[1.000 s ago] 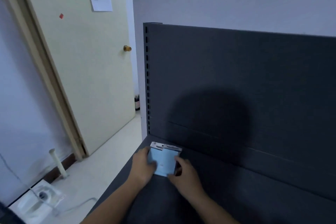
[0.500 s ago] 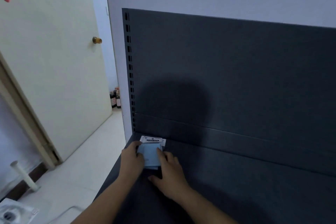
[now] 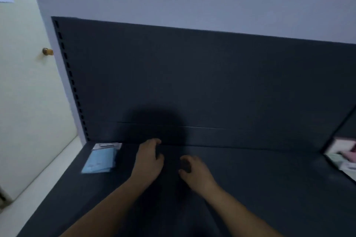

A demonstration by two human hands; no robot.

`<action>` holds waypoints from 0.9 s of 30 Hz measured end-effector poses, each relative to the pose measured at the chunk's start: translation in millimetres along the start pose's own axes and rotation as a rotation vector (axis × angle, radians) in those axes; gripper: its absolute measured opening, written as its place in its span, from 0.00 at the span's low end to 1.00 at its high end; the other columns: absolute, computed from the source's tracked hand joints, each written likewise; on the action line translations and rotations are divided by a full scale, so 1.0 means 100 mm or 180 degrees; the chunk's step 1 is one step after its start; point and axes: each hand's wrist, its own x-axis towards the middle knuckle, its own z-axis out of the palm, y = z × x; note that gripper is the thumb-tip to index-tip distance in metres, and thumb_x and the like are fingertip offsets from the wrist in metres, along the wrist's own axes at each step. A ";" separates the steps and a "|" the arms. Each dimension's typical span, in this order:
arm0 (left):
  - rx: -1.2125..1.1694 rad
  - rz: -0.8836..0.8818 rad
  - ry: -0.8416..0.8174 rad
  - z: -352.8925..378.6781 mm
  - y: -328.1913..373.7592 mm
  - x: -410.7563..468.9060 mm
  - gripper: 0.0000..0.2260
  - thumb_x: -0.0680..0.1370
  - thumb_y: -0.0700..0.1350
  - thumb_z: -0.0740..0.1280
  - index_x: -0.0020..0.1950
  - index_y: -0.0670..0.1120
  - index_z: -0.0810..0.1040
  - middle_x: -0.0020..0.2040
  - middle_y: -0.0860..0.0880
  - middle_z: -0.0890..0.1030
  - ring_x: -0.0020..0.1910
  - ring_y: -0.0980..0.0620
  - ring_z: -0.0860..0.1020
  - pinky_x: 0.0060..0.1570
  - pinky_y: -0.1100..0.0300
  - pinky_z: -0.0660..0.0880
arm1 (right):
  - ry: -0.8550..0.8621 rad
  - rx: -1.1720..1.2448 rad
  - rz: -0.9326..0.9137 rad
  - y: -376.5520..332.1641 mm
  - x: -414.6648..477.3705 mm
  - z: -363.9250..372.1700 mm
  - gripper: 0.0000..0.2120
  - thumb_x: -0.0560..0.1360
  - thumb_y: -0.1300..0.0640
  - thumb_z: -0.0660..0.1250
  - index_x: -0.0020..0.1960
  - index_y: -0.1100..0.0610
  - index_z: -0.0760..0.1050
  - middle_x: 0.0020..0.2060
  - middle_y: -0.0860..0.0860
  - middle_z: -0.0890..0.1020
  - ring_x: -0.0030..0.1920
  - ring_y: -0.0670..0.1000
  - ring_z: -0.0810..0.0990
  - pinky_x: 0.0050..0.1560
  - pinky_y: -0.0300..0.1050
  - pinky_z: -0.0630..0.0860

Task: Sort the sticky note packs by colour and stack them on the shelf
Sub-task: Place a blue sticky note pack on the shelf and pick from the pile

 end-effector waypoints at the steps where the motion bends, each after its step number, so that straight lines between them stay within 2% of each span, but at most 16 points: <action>1: -0.0001 0.0166 -0.0143 0.11 0.17 -0.03 0.17 0.75 0.36 0.64 0.64 0.40 0.72 0.60 0.44 0.75 0.61 0.47 0.70 0.60 0.61 0.64 | 0.0124 -0.0017 0.0101 0.13 -0.10 -0.18 0.18 0.77 0.59 0.63 0.66 0.57 0.70 0.62 0.53 0.73 0.62 0.50 0.72 0.59 0.33 0.64; 5: -0.0143 0.0550 -0.0748 0.68 0.98 -0.27 0.12 0.75 0.40 0.64 0.58 0.44 0.75 0.55 0.49 0.79 0.56 0.50 0.75 0.57 0.56 0.71 | 0.0622 0.0039 0.0544 0.75 -0.73 -0.88 0.14 0.76 0.61 0.63 0.62 0.59 0.73 0.60 0.54 0.75 0.59 0.49 0.74 0.56 0.30 0.65; 7: -0.0202 0.0601 -0.0972 1.01 1.43 -0.45 0.12 0.75 0.41 0.64 0.58 0.46 0.74 0.54 0.52 0.78 0.56 0.52 0.75 0.57 0.58 0.71 | 0.0831 0.0002 0.0808 1.10 -1.13 -1.23 0.14 0.76 0.61 0.63 0.62 0.59 0.73 0.59 0.53 0.75 0.58 0.49 0.74 0.52 0.29 0.65; 9: -0.0291 0.0670 -0.1236 1.34 1.87 -0.64 0.13 0.77 0.42 0.63 0.61 0.48 0.72 0.53 0.54 0.75 0.57 0.53 0.74 0.59 0.58 0.70 | 0.1121 -0.0030 0.1056 1.45 -1.53 -1.58 0.13 0.75 0.62 0.64 0.60 0.59 0.74 0.58 0.54 0.77 0.58 0.51 0.76 0.53 0.33 0.67; 13: -0.0410 0.0936 -0.1670 1.96 2.72 -1.01 0.13 0.78 0.43 0.63 0.62 0.47 0.71 0.57 0.51 0.76 0.57 0.53 0.74 0.57 0.59 0.70 | 0.1574 -0.0008 0.1495 2.03 -2.36 -2.22 0.14 0.74 0.63 0.64 0.59 0.60 0.75 0.57 0.56 0.79 0.57 0.52 0.77 0.55 0.36 0.68; 18: -0.0278 0.1166 -0.1876 2.59 3.64 -1.52 0.13 0.78 0.44 0.63 0.62 0.47 0.73 0.59 0.50 0.77 0.58 0.53 0.74 0.58 0.59 0.70 | 0.1954 0.0025 0.1824 2.62 -3.35 -2.74 0.13 0.75 0.63 0.64 0.59 0.60 0.75 0.54 0.53 0.78 0.54 0.51 0.77 0.51 0.35 0.68; 23: -0.0184 0.1282 -0.1962 3.00 4.23 -1.83 0.12 0.78 0.46 0.61 0.61 0.47 0.73 0.59 0.51 0.76 0.59 0.53 0.74 0.60 0.59 0.68 | 0.2218 0.0073 0.2016 2.97 -4.00 -3.01 0.11 0.74 0.63 0.64 0.56 0.58 0.75 0.49 0.50 0.78 0.50 0.49 0.77 0.46 0.36 0.68; 27: -0.0147 0.1334 -0.1951 3.22 4.48 -1.87 0.12 0.79 0.44 0.61 0.61 0.46 0.73 0.58 0.50 0.77 0.59 0.51 0.74 0.59 0.58 0.69 | 0.2401 0.0245 0.2149 3.18 -4.23 -3.19 0.08 0.74 0.63 0.65 0.52 0.56 0.76 0.48 0.51 0.80 0.49 0.50 0.78 0.52 0.42 0.73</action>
